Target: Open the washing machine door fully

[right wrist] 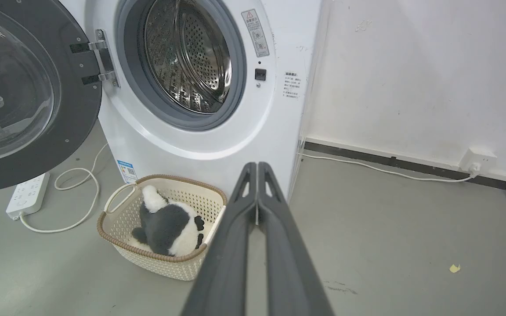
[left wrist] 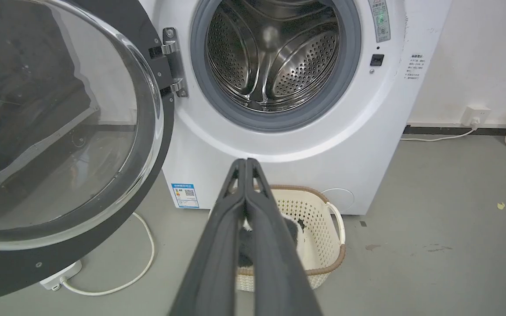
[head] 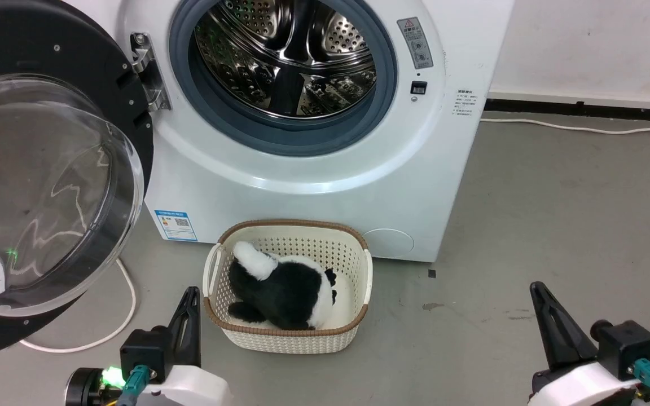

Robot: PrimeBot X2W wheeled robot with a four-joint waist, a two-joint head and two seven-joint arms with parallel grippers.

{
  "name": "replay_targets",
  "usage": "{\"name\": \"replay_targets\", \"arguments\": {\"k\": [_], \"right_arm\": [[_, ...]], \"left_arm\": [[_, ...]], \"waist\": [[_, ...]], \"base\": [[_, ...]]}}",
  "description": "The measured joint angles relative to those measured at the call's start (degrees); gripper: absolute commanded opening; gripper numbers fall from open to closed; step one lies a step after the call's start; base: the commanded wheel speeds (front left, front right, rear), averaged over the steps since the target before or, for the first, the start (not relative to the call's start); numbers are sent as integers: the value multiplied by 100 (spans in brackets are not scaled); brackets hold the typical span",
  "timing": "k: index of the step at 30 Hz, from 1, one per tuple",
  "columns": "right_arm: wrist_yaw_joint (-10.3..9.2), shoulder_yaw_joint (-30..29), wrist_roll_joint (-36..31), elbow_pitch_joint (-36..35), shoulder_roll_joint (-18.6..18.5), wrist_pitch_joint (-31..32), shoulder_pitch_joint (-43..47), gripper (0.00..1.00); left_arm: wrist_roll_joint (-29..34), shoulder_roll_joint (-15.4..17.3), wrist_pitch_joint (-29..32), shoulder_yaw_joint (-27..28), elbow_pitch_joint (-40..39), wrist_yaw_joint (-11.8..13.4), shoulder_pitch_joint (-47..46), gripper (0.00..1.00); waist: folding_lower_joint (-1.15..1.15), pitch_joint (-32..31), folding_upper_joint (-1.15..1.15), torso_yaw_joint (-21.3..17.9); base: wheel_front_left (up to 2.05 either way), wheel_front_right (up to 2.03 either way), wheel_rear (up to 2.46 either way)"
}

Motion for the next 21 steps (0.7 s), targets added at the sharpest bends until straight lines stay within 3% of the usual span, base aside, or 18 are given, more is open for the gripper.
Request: {"name": "replay_targets", "arguments": {"k": [21], "right_arm": [[0, 100, -53, 9, 0, 246, -25, 0]], "left_arm": [[66, -43, 250, 149, -82, -100, -4, 0]], "waist": [[0, -7, 0, -15]], "base": [[0, 0, 0]]}}
